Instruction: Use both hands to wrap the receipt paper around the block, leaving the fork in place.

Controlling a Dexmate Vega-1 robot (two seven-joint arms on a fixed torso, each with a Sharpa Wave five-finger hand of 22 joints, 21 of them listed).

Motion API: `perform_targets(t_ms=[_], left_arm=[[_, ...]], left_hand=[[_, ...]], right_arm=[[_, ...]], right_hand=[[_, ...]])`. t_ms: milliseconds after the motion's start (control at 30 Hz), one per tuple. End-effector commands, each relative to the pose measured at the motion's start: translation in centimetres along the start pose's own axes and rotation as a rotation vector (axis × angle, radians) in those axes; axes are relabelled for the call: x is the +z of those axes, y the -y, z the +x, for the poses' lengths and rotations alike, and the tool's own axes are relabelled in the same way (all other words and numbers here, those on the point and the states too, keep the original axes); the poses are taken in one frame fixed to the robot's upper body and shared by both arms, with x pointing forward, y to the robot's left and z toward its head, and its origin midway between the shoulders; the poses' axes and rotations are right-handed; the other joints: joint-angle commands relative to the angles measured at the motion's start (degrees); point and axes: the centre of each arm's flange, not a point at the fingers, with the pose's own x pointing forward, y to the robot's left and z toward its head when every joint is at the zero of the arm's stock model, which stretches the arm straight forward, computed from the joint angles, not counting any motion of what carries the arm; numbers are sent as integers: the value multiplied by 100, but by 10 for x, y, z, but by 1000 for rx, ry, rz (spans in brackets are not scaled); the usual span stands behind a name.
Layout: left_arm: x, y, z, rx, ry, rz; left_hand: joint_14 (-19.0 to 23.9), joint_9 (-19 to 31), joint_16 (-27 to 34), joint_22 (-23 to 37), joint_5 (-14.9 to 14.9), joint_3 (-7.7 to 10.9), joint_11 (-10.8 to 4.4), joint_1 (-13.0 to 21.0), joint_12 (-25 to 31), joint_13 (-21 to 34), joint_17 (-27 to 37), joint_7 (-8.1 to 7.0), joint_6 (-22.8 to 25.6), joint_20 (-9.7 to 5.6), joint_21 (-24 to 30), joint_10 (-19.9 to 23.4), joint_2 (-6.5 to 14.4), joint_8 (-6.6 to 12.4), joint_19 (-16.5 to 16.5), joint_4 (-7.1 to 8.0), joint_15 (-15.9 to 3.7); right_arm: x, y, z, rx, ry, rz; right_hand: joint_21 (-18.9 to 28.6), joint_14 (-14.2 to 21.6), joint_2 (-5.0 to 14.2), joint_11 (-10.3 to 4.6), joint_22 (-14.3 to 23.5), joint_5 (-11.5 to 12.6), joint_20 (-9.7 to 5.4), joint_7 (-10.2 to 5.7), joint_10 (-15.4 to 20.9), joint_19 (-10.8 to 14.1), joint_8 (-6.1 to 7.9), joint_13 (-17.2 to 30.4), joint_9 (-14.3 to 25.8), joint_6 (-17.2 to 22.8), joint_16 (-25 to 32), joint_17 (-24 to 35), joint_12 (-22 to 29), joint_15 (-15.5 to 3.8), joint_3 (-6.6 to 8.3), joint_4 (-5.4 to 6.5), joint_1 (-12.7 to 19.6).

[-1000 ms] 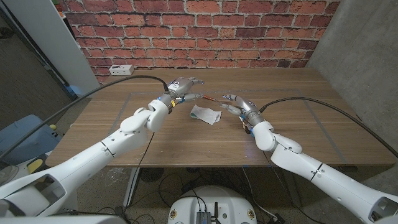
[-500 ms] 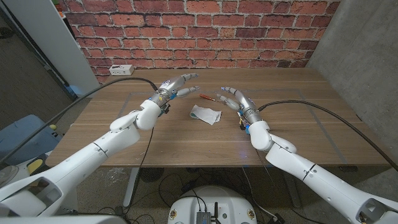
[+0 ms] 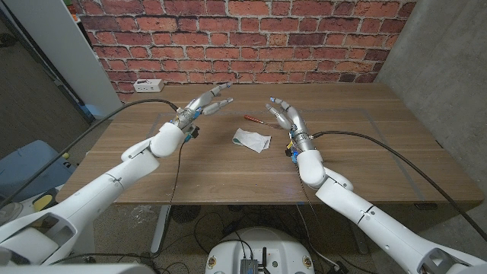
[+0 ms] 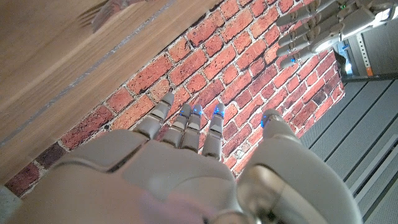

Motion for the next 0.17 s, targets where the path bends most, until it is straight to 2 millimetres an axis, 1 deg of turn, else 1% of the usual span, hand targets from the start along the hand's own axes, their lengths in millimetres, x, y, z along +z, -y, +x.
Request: perform_targets(t_ms=[33, 100, 167], left_arm=[[-34, -17, -17, 66, 31, -249], [-39, -17, -21, 86, 23, -278], [-42, -19, -26, 102, 13, -293]], left_hand=[[-65, 6, 49, 2, 1, 96, 12, -97, 8, -48, 4, 46, -115, 3, -57, -66, 84, -7, -66, 69, -146], [-76, 6, 51, 3, 1, 111, 13, -127, 5, -63, 4, 55, -137, 4, -65, -90, 88, -6, -65, 96, -156], [-111, 5, 51, 4, 1, 145, 12, -178, 2, -94, 3, 34, -210, 4, -84, -135, 88, -14, -62, 143, -156]], right_arm=[[8, -5, -15, -219, 26, 161], [12, -8, -19, -238, 38, 164], [18, -10, -23, -259, 50, 161]], right_hand=[[-116, -71, -9, -22, -9, -39, 184, 12, 130, -666, 45, -20, 0, 172, 29, -150, 70, 34, 1, 4, -130], [-107, -57, -7, 9, -9, -42, 200, 25, 179, -720, 54, -21, -1, 209, 40, -170, 86, 38, 1, 4, -147], [-79, -20, -6, 17, -9, -43, 206, 33, 215, -705, 57, -22, -1, 229, 59, -186, 97, 26, 2, 4, -160]])
